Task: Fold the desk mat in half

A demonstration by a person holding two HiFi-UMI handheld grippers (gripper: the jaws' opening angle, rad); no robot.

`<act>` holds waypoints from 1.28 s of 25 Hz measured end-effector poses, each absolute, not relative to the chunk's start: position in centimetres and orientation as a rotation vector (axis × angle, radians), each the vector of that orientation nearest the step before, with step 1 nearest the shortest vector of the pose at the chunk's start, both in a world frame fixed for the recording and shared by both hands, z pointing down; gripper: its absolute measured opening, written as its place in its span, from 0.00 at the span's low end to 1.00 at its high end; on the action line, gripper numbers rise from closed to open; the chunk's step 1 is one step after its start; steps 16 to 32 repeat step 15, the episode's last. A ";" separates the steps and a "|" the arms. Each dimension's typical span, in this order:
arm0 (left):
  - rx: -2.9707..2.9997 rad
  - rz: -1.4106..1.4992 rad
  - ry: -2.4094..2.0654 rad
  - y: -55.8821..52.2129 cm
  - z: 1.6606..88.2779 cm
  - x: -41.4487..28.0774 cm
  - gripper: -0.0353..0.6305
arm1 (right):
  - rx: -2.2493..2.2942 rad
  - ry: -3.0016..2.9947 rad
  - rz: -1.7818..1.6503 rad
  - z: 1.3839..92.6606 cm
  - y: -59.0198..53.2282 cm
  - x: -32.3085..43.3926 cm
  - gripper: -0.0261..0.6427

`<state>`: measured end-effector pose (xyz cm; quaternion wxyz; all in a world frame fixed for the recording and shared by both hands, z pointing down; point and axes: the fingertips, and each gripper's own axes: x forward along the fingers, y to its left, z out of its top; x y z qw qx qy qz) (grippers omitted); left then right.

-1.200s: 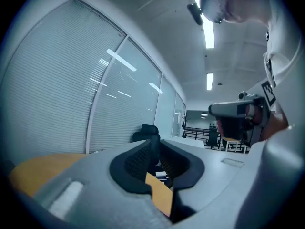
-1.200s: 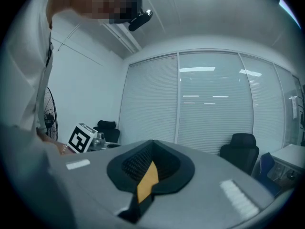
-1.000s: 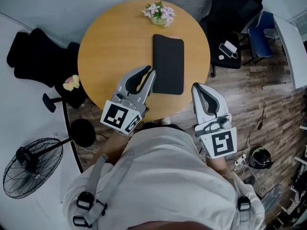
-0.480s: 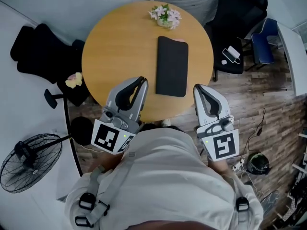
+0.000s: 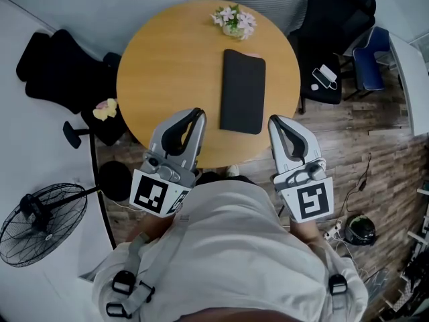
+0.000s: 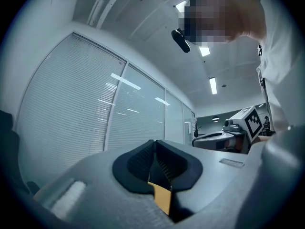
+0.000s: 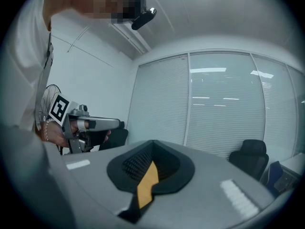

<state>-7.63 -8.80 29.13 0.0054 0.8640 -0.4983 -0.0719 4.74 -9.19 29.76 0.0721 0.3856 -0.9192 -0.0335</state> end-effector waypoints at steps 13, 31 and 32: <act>2.684 -0.205 -1.580 -8.1 29.4 -8.0 0.08 | 1.153 -2.762 -0.113 29.6 -8.8 4.6 0.05; 2.683 -0.207 -1.582 -8.1 29.3 -8.0 0.08 | 1.154 -2.761 -0.113 29.5 -8.7 4.7 0.05; 2.683 -0.207 -1.582 -8.1 29.3 -8.0 0.08 | 1.154 -2.761 -0.113 29.5 -8.7 4.7 0.05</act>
